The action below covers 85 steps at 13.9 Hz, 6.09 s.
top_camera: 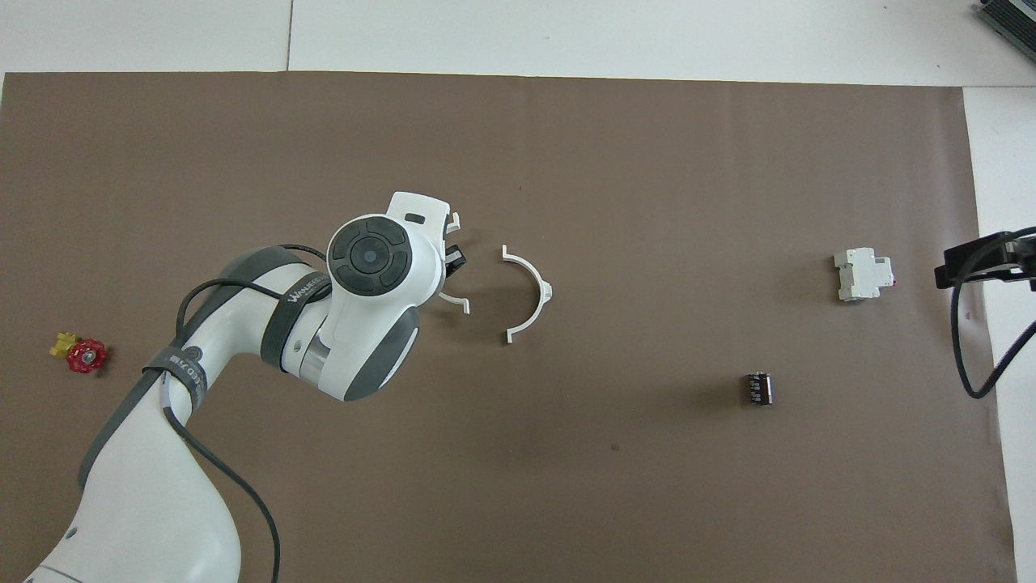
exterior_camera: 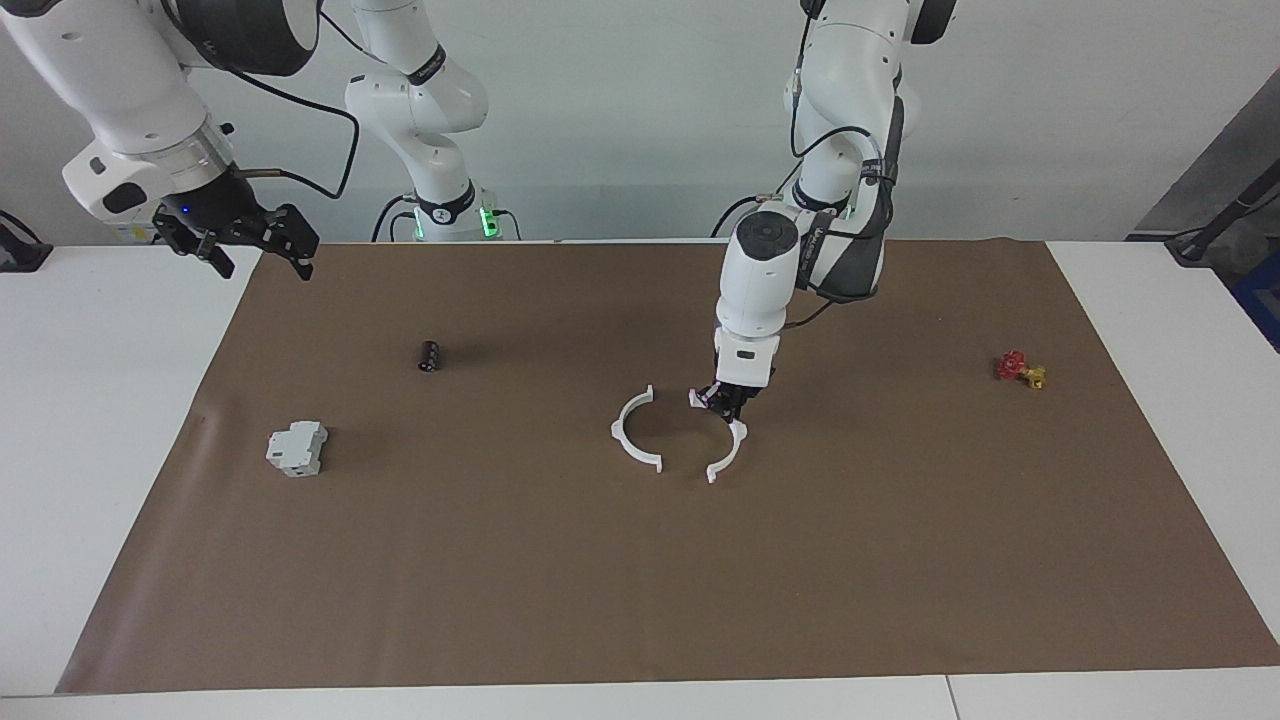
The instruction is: Assemble drain pipe with both arms
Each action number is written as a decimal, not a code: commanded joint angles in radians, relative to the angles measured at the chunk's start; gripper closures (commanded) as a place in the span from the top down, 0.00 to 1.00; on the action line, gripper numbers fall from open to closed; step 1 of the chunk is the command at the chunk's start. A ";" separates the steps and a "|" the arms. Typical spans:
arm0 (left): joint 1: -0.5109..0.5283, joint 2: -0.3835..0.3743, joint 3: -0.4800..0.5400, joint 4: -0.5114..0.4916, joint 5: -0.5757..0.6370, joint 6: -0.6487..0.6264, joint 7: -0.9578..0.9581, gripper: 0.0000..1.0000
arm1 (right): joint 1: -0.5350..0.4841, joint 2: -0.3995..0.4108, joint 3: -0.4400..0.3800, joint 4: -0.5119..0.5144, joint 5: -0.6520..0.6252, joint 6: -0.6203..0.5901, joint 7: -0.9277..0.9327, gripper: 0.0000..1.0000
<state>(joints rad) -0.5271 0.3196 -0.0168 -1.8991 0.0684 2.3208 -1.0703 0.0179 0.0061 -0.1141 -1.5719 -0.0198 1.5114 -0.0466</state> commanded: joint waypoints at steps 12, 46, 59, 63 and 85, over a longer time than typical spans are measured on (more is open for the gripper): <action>-0.108 0.045 0.015 0.012 0.045 -0.017 -0.086 0.00 | -0.004 -0.028 0.005 -0.031 0.004 0.004 0.017 1.00; -0.132 0.041 0.015 -0.018 0.067 0.019 -0.105 1.00 | -0.003 -0.028 0.005 -0.033 0.006 0.007 0.019 1.00; 0.094 -0.175 0.015 -0.003 0.133 -0.283 0.251 1.00 | -0.003 -0.028 0.005 -0.034 0.007 0.015 0.019 1.00; 0.229 -0.218 0.014 -0.005 0.111 -0.331 0.490 1.00 | -0.003 -0.028 0.005 -0.034 0.007 0.015 0.020 1.00; 0.523 -0.505 0.023 0.023 -0.016 -0.678 1.128 1.00 | -0.003 -0.029 0.005 -0.039 0.007 0.019 0.022 1.00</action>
<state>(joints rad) -0.0092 -0.1800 -0.0002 -1.8705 0.0834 1.6738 -0.0356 0.0182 0.0061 -0.1139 -1.5743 -0.0198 1.5127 -0.0464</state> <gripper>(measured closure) 0.000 0.000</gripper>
